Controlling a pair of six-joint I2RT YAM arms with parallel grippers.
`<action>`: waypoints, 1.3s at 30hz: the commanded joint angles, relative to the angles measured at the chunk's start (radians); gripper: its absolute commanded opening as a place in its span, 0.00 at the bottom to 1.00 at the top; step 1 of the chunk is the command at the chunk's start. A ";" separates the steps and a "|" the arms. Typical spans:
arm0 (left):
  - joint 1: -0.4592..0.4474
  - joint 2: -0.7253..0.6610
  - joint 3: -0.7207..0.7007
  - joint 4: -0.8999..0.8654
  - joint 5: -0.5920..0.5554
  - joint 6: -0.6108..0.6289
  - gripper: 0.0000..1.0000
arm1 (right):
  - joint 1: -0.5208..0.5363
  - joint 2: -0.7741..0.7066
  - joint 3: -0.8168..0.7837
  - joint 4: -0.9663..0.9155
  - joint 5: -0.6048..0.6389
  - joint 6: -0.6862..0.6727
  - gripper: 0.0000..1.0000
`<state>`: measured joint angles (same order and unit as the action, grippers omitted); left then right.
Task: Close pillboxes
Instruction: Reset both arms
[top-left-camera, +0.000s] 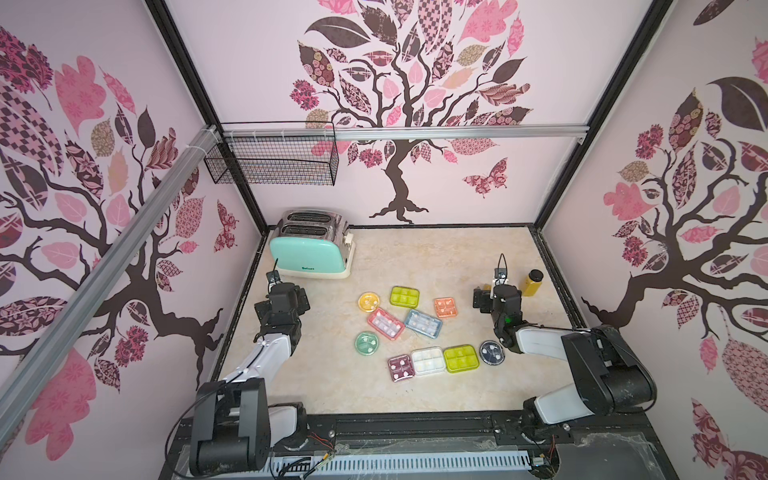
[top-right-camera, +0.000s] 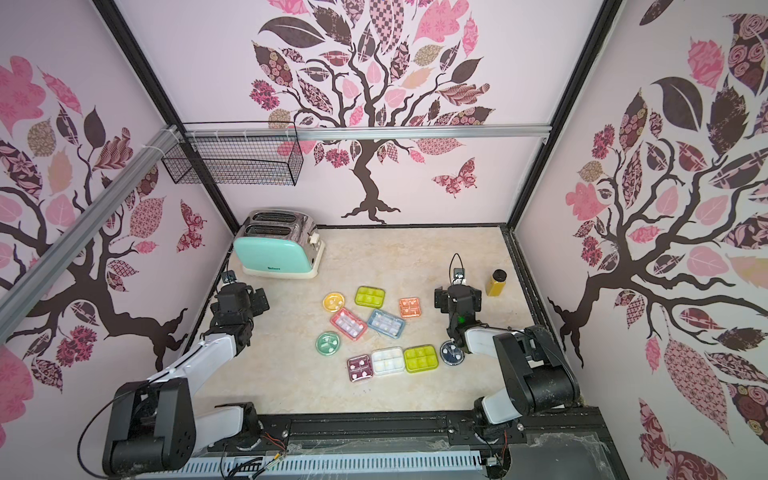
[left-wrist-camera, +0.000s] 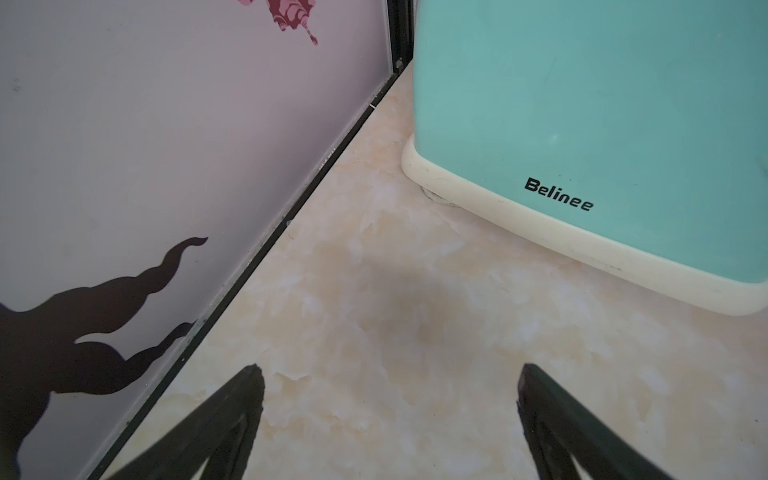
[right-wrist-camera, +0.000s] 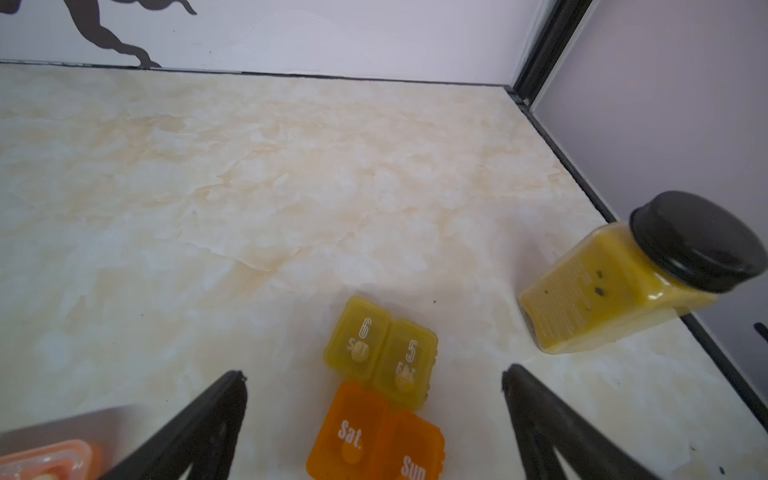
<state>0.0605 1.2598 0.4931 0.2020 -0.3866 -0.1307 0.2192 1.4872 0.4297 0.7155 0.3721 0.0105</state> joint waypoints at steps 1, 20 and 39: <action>0.004 0.023 -0.038 0.228 0.109 -0.001 0.98 | -0.011 -0.016 -0.016 0.112 -0.013 -0.027 0.99; -0.076 0.267 -0.022 0.490 0.147 0.085 0.98 | -0.135 0.060 -0.148 0.424 -0.145 0.025 0.99; -0.062 0.303 -0.106 0.674 0.199 0.088 0.98 | -0.138 0.065 -0.146 0.435 -0.140 0.026 0.99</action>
<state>-0.0044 1.5646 0.3878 0.8474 -0.1963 -0.0521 0.0837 1.5642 0.2710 1.1412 0.2337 0.0261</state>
